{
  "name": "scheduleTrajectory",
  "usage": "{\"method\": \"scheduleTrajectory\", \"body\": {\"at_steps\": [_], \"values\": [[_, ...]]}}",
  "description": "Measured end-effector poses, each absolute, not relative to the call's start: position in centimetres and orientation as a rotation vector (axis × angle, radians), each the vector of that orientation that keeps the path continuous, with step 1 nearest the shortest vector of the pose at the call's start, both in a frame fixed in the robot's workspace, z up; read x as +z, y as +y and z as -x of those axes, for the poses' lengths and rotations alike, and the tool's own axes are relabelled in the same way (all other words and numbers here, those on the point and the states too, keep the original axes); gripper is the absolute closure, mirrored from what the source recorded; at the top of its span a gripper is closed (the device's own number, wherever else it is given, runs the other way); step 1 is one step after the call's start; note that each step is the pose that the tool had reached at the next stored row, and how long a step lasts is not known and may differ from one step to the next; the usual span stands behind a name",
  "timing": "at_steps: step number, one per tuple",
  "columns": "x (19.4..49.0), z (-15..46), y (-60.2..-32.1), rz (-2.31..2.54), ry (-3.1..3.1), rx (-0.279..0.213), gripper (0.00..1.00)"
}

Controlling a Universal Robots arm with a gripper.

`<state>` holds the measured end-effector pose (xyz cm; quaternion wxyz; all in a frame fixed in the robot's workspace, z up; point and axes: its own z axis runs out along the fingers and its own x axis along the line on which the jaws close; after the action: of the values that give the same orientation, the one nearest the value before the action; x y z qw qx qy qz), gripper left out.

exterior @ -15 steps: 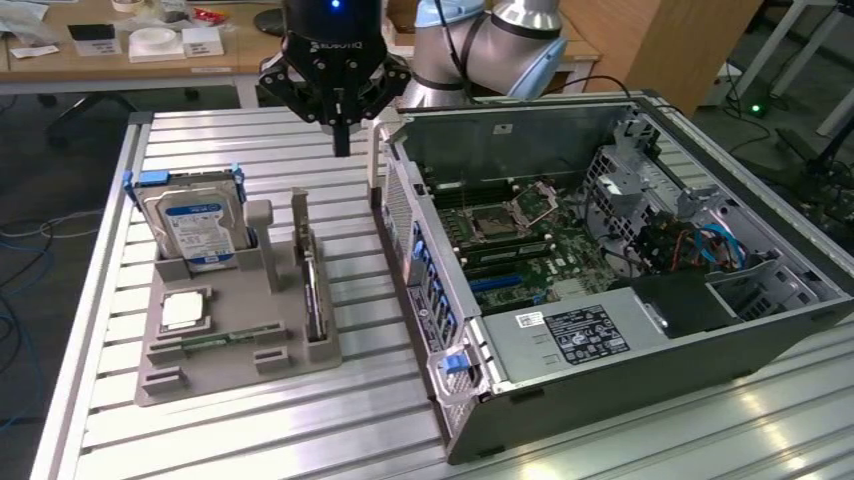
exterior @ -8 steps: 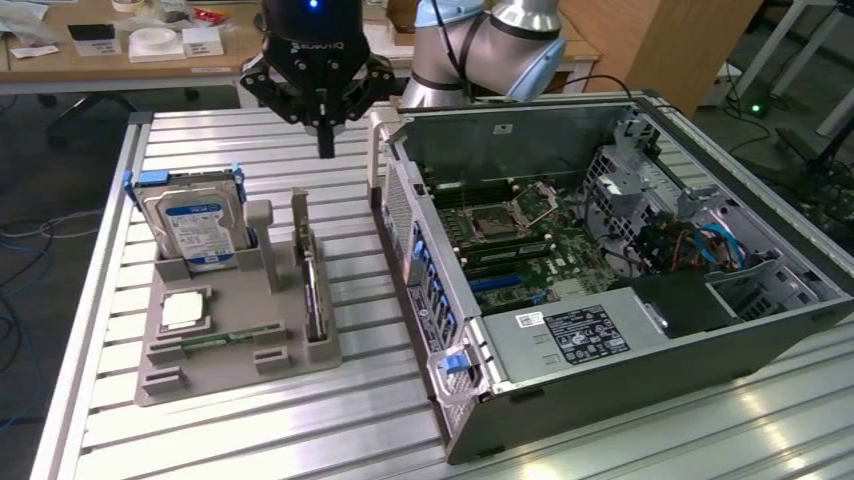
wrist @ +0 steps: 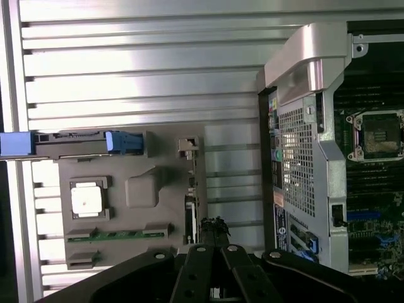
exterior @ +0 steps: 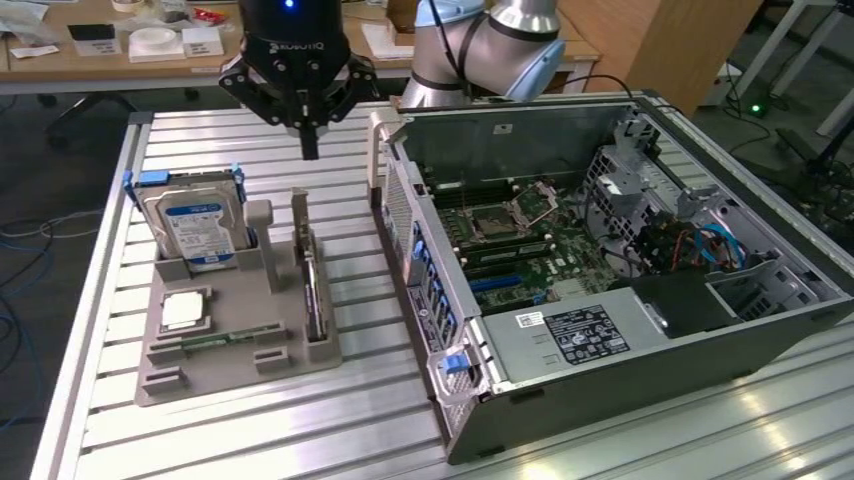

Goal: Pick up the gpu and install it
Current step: 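Reach for the gpu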

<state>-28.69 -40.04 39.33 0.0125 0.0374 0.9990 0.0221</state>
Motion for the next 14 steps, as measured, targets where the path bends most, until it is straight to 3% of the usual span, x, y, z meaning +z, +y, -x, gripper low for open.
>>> {"method": "scheduleTrajectory", "body": {"at_steps": [14], "values": [[39.3,31.1,-40.1,-0.117,3.114,0.069,0.89]]}}
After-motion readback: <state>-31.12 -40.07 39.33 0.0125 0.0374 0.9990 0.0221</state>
